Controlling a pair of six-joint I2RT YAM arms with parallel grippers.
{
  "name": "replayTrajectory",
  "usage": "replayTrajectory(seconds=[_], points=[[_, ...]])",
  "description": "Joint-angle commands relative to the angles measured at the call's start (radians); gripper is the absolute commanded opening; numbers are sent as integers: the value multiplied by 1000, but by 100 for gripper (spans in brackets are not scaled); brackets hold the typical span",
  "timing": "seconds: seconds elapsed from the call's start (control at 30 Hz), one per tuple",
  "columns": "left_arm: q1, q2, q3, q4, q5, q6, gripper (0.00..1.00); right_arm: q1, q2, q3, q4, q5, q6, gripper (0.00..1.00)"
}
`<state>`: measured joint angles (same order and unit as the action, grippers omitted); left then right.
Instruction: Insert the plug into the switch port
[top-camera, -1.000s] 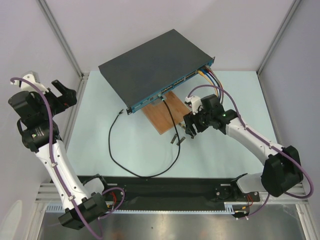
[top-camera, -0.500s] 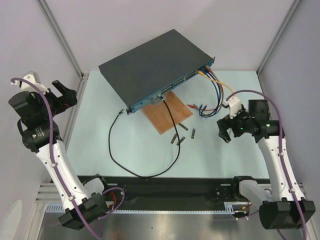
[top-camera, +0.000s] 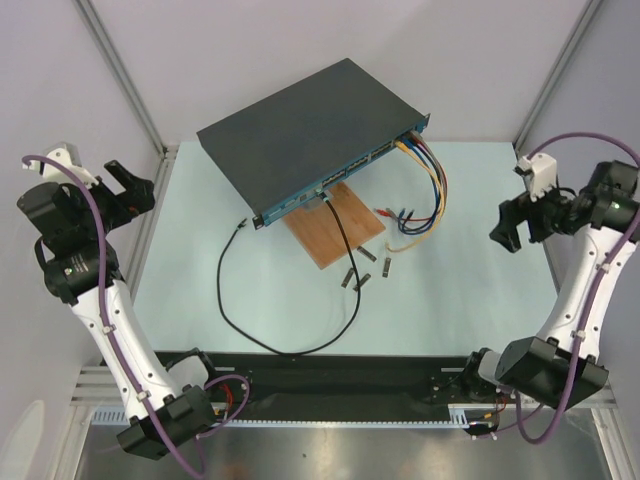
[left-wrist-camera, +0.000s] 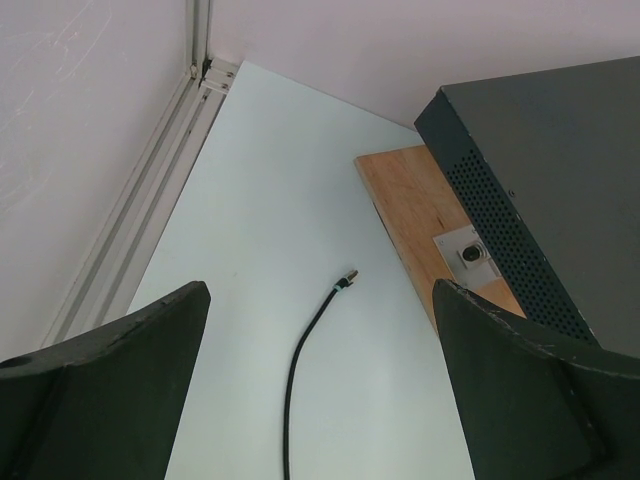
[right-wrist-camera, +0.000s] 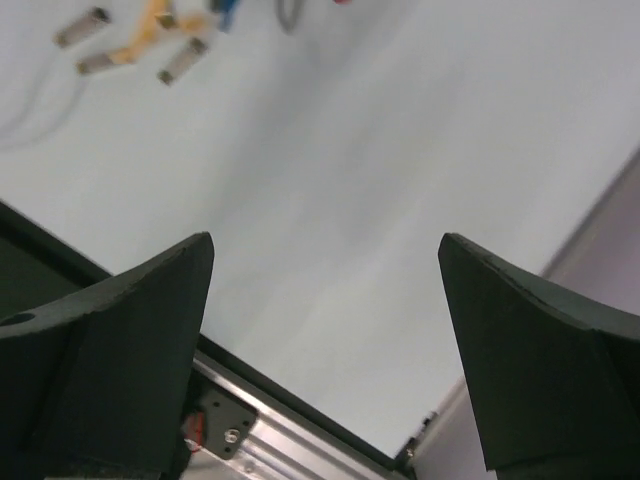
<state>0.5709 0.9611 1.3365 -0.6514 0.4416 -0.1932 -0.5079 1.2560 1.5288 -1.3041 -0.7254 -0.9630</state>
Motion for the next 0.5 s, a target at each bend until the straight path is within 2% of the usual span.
replayTrajectory(seconds=[0.0, 0.03, 0.07, 0.13, 0.17, 0.23, 0.27, 0.3, 0.37, 0.4, 0.47], points=[[-14, -4, 4, 47, 25, -11, 100, 136, -21, 68, -46, -132, 177, 100], [-14, -4, 7, 48, 25, -12, 100, 252, -33, 62, 62, -121, 246, 99], [-14, -5, 9, 45, 25, -11, 100, 313, -46, 35, 125, -106, 380, 97], [-14, -5, 12, 44, 23, -11, 100, 446, -85, -5, 327, -30, 507, 91], [-16, -7, 12, 39, 26, -11, 100, 577, -96, -59, 388, -7, 600, 82], [-16, -5, 15, 38, 26, -9, 100, 695, -106, -114, 539, 121, 661, 70], [-16, -5, 16, 33, 23, -8, 100, 810, -101, -165, 575, 162, 682, 58], [-16, -5, 16, 33, 22, -6, 100, 857, -93, -198, 607, 249, 688, 53], [-16, -10, 18, 33, 13, 0, 100, 961, -55, -255, 686, 326, 699, 40], [-16, -10, 18, 32, 11, 1, 100, 982, -38, -321, 713, 392, 710, 39], [-16, -10, 20, 27, 3, 9, 100, 993, -3, -379, 799, 420, 754, 37]])
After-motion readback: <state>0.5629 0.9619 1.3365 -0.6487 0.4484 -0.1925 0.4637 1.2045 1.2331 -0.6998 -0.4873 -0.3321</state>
